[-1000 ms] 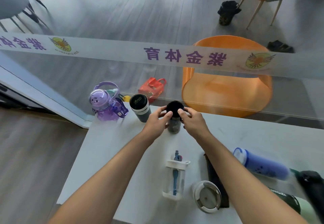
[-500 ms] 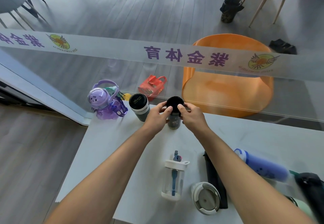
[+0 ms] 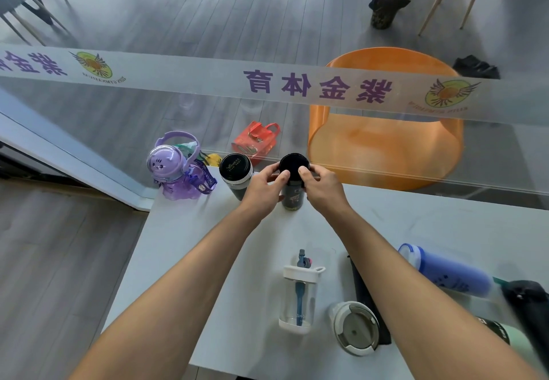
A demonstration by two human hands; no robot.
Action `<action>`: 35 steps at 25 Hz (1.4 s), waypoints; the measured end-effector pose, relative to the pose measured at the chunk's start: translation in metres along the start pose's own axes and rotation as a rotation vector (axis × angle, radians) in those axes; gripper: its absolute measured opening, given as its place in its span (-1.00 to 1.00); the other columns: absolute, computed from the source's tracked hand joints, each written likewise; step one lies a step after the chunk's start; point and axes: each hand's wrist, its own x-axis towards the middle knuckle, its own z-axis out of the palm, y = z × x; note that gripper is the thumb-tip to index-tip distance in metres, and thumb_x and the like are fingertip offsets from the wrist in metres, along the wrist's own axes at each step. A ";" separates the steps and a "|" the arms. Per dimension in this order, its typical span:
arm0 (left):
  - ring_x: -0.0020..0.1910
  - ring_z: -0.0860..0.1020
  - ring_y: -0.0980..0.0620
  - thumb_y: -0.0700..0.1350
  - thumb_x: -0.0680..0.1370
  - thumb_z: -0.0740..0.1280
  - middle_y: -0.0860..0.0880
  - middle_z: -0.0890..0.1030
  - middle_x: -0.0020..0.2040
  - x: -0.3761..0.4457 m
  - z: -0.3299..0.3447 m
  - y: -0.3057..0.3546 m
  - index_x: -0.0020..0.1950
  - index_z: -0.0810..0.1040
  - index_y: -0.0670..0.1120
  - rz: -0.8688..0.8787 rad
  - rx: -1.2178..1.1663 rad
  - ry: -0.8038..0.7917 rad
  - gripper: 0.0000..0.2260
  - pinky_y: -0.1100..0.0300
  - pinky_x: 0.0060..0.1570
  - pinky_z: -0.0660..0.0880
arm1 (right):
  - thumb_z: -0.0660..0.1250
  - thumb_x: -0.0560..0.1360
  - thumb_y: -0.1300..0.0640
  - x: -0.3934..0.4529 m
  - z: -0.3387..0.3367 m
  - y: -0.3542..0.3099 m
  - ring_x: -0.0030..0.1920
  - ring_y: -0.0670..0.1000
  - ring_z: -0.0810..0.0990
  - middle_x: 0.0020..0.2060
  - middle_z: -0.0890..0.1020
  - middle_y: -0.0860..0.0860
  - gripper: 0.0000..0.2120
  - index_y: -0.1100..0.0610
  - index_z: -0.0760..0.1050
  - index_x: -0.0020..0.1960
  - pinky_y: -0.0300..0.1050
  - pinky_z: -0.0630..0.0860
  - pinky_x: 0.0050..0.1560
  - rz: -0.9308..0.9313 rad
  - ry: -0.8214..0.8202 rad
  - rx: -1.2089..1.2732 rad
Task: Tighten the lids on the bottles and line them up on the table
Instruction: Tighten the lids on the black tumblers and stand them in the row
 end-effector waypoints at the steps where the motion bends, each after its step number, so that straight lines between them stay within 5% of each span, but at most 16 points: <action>1: 0.20 0.58 -0.07 -0.03 0.62 0.29 -0.12 0.61 0.21 -0.002 -0.001 0.001 0.43 0.45 -0.03 0.020 0.075 0.008 -0.63 0.01 0.08 0.61 | 0.21 0.61 -0.12 0.000 -0.001 0.000 0.15 0.07 0.62 0.17 0.67 0.07 -0.58 0.08 0.53 0.35 -0.02 0.56 0.07 -0.005 0.002 -0.009; 3: 0.15 0.59 -0.04 0.03 0.61 0.27 -0.06 0.62 0.17 -0.005 -0.010 0.005 0.38 0.48 -0.02 0.218 0.361 0.136 -0.65 -0.02 0.12 0.59 | 0.21 0.61 -0.14 0.000 0.000 0.001 0.14 0.05 0.58 0.21 0.64 0.08 -0.55 0.07 0.48 0.39 -0.07 0.48 0.04 -0.011 0.011 -0.045; 6: 0.17 0.49 -0.11 0.01 0.55 0.32 -0.08 0.54 0.23 -0.006 -0.039 0.017 0.34 0.48 0.00 0.559 0.846 0.420 -0.64 -0.01 0.20 0.48 | 0.34 0.47 -0.25 -0.001 0.002 0.002 0.28 0.07 0.52 0.31 0.54 0.06 -0.35 -0.01 0.34 0.48 0.02 0.50 0.24 -0.093 0.049 -0.161; 9: 0.36 0.34 -0.23 0.08 0.42 0.45 -0.12 0.36 0.43 0.008 -0.073 0.012 0.46 0.33 0.14 0.333 1.103 0.396 -0.37 -0.12 0.35 0.38 | 0.53 0.35 -0.10 -0.002 0.009 0.001 0.24 0.06 0.53 0.25 0.53 0.03 -0.26 -0.08 0.31 0.44 -0.09 0.46 0.18 -0.161 0.020 -0.250; 12: 0.30 0.42 -0.24 -0.03 0.42 0.49 -0.13 0.39 0.36 0.023 -0.088 -0.004 0.45 0.37 0.15 0.251 0.943 0.245 -0.37 -0.09 0.32 0.42 | 0.56 0.36 0.06 0.002 0.014 -0.001 0.15 0.13 0.57 0.14 0.61 0.05 -0.40 -0.03 0.39 0.32 -0.09 0.46 0.07 -0.194 0.052 -0.242; 23: 0.29 0.45 -0.19 -0.16 0.42 0.50 -0.14 0.41 0.32 0.033 -0.103 -0.010 0.42 0.42 0.11 0.344 0.853 0.265 -0.39 -0.03 0.34 0.43 | 0.58 0.35 0.06 0.006 0.036 -0.013 0.14 0.09 0.58 0.14 0.64 0.03 -0.39 -0.02 0.39 0.31 -0.02 0.54 0.11 -0.251 0.054 -0.254; 30: 0.44 0.29 -0.29 -0.07 0.46 0.46 -0.19 0.24 0.52 0.011 -0.094 -0.011 0.53 0.23 0.15 0.333 0.977 0.350 -0.30 -0.15 0.40 0.30 | 0.60 0.34 0.05 -0.003 0.021 -0.007 0.30 0.10 0.54 0.31 0.56 0.09 -0.15 -0.04 0.23 0.50 0.05 0.51 0.28 -0.113 0.025 -0.276; 35: 0.25 0.40 -0.14 -0.16 0.50 0.37 -0.10 0.41 0.35 -0.064 -0.046 -0.036 0.43 0.37 0.00 0.503 0.823 0.351 -0.49 0.01 0.32 0.34 | 0.41 0.52 -0.01 -0.056 -0.035 0.027 0.17 0.06 0.58 0.19 0.58 0.05 -0.49 -0.01 0.38 0.43 -0.03 0.54 0.11 0.027 0.088 -0.221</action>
